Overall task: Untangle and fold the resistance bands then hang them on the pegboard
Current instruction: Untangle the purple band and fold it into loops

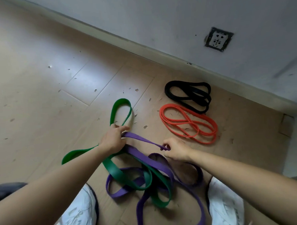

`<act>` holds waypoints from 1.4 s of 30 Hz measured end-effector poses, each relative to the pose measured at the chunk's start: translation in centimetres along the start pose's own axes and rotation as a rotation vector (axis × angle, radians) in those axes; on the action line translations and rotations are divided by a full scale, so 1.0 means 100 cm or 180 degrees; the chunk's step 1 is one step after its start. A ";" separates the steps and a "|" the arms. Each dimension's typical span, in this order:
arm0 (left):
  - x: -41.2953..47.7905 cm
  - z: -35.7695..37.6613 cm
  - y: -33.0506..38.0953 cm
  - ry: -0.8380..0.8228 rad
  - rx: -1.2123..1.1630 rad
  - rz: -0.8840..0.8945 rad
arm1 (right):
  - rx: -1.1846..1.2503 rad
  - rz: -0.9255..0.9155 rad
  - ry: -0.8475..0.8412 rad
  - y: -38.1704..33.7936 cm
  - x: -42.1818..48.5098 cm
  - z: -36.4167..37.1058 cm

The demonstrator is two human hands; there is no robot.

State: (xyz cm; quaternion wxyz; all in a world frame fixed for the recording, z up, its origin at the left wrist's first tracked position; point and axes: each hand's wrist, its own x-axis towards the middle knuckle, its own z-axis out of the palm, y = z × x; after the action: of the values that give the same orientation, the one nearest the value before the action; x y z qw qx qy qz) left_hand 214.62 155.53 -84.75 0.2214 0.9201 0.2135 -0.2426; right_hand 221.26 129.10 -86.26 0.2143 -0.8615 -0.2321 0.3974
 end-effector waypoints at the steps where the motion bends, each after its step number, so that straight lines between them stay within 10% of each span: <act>1: -0.006 -0.003 -0.008 -0.0117 0.0049 0.0038 | 0.0017 -0.0090 -0.0007 -0.009 -0.005 -0.006; 24: -0.261 -0.226 0.026 0.0454 -0.1726 0.1399 | -0.0041 -0.1464 0.0532 -0.236 -0.184 -0.182; 42: -0.331 -0.308 0.089 0.1221 -0.3699 0.2463 | 0.1827 -0.2192 0.1135 -0.315 -0.246 -0.178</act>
State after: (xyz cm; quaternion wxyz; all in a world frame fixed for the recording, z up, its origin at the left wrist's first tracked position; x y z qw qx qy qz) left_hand 203.76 154.60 -40.02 0.7034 0.6898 0.0021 0.1716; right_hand 213.84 137.00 -43.90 0.5990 -0.6954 -0.3444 0.1974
